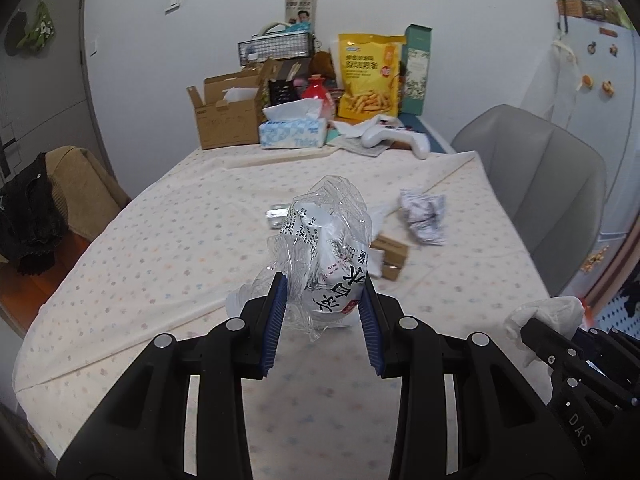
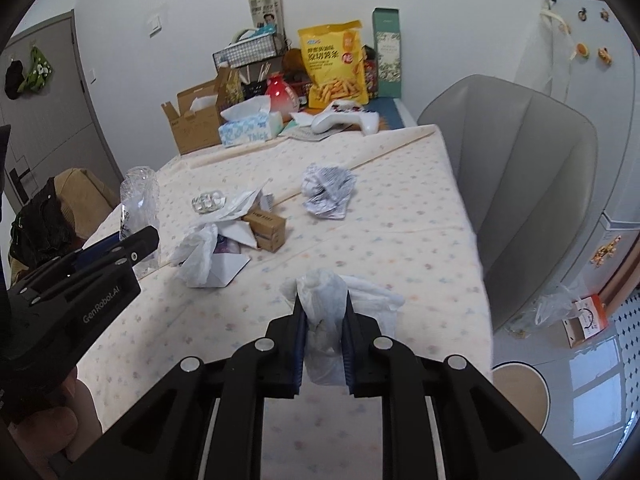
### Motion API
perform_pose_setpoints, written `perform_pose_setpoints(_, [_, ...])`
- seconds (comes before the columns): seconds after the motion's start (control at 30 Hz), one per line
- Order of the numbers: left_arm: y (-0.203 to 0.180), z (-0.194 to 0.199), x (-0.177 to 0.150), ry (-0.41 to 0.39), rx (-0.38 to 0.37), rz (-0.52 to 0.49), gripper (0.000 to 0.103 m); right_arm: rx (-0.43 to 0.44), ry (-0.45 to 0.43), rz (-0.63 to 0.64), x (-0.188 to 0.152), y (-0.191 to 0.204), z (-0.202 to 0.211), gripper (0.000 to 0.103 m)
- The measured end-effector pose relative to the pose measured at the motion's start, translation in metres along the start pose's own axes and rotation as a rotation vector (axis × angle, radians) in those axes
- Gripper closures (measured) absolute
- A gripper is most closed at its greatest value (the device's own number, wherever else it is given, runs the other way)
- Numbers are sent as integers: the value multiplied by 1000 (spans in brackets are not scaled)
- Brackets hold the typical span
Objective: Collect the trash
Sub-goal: 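Grasp the white tissue with the right tool while the left tool holds the plastic bag, then carry the plastic bag and tissue with both tools over the round bin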
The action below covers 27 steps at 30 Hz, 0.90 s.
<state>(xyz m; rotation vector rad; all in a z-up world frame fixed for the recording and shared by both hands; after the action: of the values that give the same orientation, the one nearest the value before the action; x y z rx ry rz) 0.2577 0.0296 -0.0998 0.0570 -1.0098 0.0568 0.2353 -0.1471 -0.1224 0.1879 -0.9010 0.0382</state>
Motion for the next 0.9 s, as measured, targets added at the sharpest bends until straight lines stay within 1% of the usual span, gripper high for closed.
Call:
perform_pose_setpoints(0.23, [-69,18,2,-15,-100,-46,67,-83,-55,-34,6,-53,39,87])
perform_pose_setpoints(0.5, [-159,33,-3,-12,-229,-111,67,-205,-90,-96,-3,-133,81,87])
perform_pose_setpoints(0.7, [-226,39,-11,3,-317,-168,67,-266,-90,-172,-17,-191,102,87])
perform_pose_setpoints(0.9, [-279,43,-25,31,-385,-215,67,-317,-78,-238,-34,-242,115,87])
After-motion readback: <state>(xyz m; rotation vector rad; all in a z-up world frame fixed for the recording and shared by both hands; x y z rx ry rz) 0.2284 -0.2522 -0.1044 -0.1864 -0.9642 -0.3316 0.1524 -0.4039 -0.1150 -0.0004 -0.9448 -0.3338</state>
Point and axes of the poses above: each gripper's, at about its wrist camera, not at the fingertips, and z roughly against the way its jaws point, y to its left, x to its top, the point moved 10 cm from there along -z, roughly the way its jaws point, and after that the axes turned 5 degrees about -y, right-handed, at the moved point
